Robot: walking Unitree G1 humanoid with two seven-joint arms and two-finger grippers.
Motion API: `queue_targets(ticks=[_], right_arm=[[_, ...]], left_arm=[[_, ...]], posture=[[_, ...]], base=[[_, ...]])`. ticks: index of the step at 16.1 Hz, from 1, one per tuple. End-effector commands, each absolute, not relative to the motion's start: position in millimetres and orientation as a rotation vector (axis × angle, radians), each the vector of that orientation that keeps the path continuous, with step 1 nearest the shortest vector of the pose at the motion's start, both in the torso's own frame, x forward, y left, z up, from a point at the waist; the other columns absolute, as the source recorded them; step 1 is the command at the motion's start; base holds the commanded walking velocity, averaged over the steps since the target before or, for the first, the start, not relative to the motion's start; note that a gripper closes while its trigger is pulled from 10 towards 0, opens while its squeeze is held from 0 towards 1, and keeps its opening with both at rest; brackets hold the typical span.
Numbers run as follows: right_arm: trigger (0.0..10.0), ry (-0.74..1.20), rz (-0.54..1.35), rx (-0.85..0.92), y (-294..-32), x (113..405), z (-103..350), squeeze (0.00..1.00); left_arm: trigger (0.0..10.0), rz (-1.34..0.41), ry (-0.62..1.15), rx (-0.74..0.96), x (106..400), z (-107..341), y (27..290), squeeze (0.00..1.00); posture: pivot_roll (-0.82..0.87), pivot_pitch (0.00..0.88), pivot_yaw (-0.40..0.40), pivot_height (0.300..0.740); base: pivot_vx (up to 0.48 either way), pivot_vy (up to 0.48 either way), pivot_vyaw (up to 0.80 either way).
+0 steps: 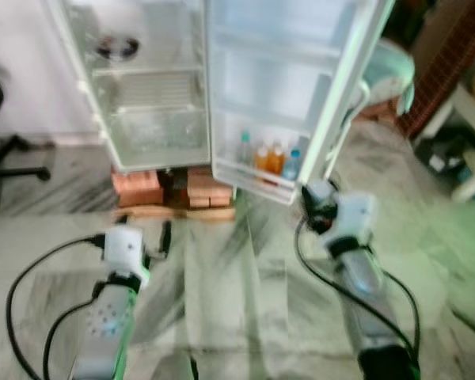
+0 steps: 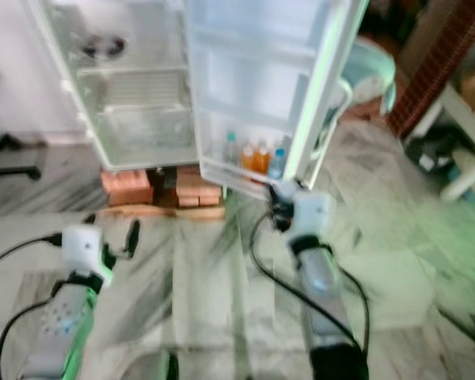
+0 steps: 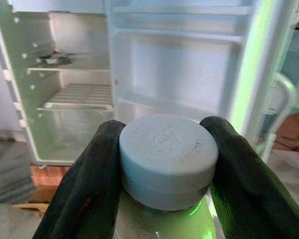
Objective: Restocking fridge
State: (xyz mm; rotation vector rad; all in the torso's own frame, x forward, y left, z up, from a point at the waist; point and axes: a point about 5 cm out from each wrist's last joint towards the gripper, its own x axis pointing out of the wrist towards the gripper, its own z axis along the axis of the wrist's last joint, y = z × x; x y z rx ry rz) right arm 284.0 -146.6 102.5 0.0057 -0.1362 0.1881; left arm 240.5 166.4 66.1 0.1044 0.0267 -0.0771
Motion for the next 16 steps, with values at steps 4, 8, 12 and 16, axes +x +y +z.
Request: queue_targets(ticks=[4,8,12,16], right_arm=[[10.0,-0.173,0.149,-0.006,-158.5,286.2,110.8,0.0],[10.0,-0.198,0.171,-0.016,-153.6,292.0,117.2,0.0],[10.0,-0.231,0.219,-0.014,-145.7,297.2,126.7,0.0],[10.0,-0.289,0.281,-0.007,-135.9,301.6,143.2,0.0]], left_arm=[[10.0,-0.101,0.026,0.097,239.7,65.6,158.7,0.0],[10.0,-0.096,0.029,0.101,239.0,64.9,161.2,0.0],[10.0,-0.101,0.035,0.095,238.3,64.0,159.5,0.0],[10.0,-0.086,0.048,0.103,240.1,63.0,162.1,0.0]], posture=[[0.1,0.093,-0.049,0.74],[0.1,0.093,-0.049,0.74],[0.1,0.098,-0.047,0.74],[0.1,0.096,-0.048,0.74]], base=[[0.446,0.0,0.0],[0.446,0.0,0.0],[0.447,0.0,0.0],[0.38,0.0,0.0]])
